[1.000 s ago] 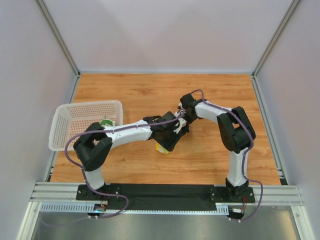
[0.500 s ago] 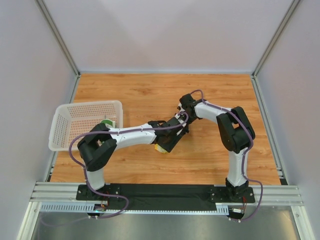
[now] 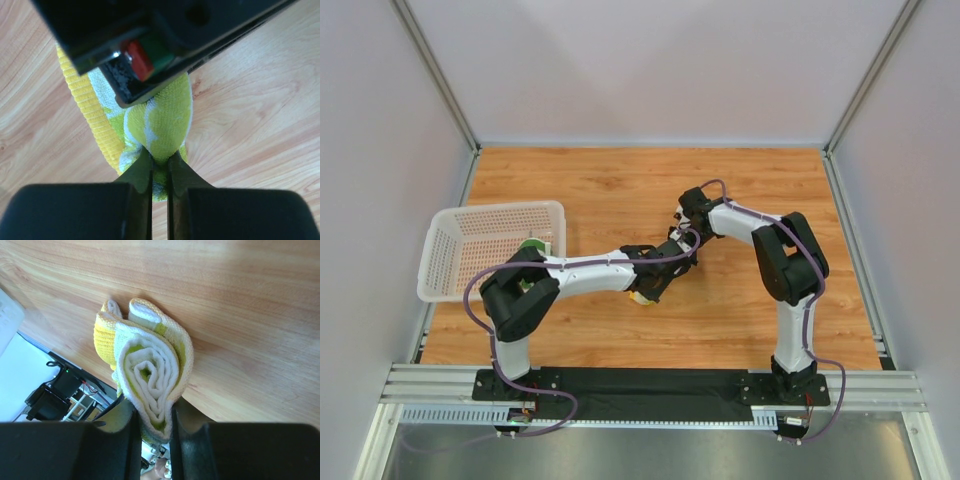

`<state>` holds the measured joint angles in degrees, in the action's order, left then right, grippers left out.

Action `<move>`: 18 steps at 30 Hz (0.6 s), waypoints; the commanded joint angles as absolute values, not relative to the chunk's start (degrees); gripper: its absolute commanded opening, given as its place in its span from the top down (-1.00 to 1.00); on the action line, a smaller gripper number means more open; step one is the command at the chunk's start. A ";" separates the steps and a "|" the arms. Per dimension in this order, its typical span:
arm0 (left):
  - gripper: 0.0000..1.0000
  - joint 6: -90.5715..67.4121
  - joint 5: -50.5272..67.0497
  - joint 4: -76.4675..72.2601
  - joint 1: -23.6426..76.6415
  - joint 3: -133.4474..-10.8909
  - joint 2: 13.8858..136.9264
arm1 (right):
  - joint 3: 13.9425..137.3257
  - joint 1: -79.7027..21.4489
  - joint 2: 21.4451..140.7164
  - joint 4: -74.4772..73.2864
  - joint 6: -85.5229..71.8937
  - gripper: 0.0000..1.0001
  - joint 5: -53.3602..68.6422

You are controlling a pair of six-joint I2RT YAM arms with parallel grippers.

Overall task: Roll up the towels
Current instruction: Roll the towel

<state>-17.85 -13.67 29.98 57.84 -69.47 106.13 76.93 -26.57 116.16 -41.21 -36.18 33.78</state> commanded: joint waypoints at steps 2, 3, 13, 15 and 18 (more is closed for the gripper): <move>1.00 -16.53 -11.53 35.07 57.13 -67.32 107.67 | 78.22 -25.58 116.63 -43.94 -35.77 0.86 35.16; 1.00 -16.35 -10.73 35.16 57.22 -67.50 107.41 | 78.14 -24.62 116.72 -44.21 -35.51 0.72 34.98; 1.00 -14.85 4.27 32.52 53.62 -65.30 103.09 | 79.63 -16.00 117.60 -49.66 -32.35 0.32 30.59; 1.00 -15.20 6.23 32.17 52.56 -65.30 103.53 | 79.28 -14.78 117.34 -49.92 -32.26 0.22 29.80; 1.00 -16.34 10.45 31.64 51.24 -65.30 103.89 | 79.01 -12.75 116.81 -50.36 -32.17 0.13 29.18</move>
